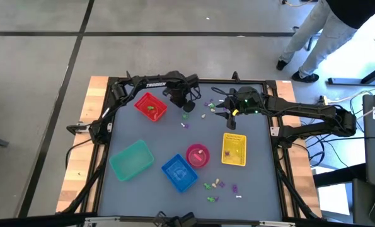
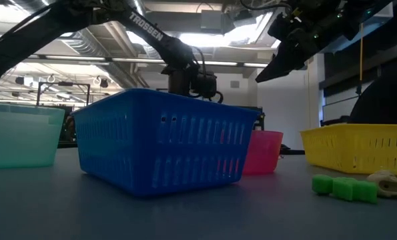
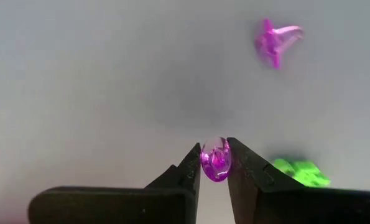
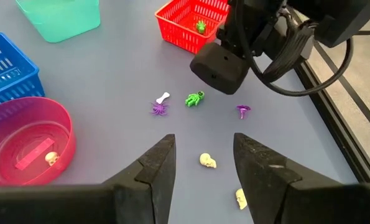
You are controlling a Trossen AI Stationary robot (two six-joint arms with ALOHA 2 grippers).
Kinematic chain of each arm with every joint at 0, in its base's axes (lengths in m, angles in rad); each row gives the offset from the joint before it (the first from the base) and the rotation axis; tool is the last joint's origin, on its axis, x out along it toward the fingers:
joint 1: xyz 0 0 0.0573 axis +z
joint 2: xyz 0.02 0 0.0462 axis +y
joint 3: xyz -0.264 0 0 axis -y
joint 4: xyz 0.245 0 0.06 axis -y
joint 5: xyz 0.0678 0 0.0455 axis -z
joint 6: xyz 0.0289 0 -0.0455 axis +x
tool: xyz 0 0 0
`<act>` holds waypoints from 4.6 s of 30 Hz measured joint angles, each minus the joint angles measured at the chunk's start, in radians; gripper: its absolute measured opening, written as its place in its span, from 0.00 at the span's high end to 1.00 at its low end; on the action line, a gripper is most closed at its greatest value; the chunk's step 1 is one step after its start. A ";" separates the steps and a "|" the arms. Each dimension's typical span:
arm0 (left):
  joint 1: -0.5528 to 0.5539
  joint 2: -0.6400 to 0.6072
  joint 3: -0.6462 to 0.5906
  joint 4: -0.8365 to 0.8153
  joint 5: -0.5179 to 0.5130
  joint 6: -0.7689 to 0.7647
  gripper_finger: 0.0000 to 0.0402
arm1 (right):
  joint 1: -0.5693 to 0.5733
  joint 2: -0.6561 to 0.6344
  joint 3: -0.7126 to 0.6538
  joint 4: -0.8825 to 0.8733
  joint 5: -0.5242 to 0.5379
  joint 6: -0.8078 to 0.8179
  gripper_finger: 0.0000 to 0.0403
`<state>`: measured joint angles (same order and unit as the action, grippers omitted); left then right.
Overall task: Sort Halloween decoration
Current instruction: Put the violet witch hat toy into the blue bin
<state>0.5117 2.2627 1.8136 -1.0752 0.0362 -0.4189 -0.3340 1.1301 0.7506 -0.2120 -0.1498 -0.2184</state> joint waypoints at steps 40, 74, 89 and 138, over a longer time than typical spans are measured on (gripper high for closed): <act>-0.502 -0.029 0.319 -0.456 0.108 0.032 0.91 | 0.000 0.000 0.000 -0.070 0.000 0.000 0.61; -0.788 -0.029 0.184 -0.296 -0.020 -0.357 0.60 | 0.000 0.000 0.000 -0.070 0.001 0.002 0.61; -0.663 -0.186 0.136 -0.317 -0.218 0.110 0.59 | 0.000 0.000 0.000 -0.058 0.080 0.004 0.61; -0.450 -0.708 -1.052 1.273 -0.068 0.112 0.59 | -0.290 0.723 0.433 -0.236 0.053 -0.371 0.61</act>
<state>0.0620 1.5543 0.7616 0.1974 -0.0315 -0.3073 -0.6240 1.8533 1.1839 -0.4482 -0.0967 -0.5890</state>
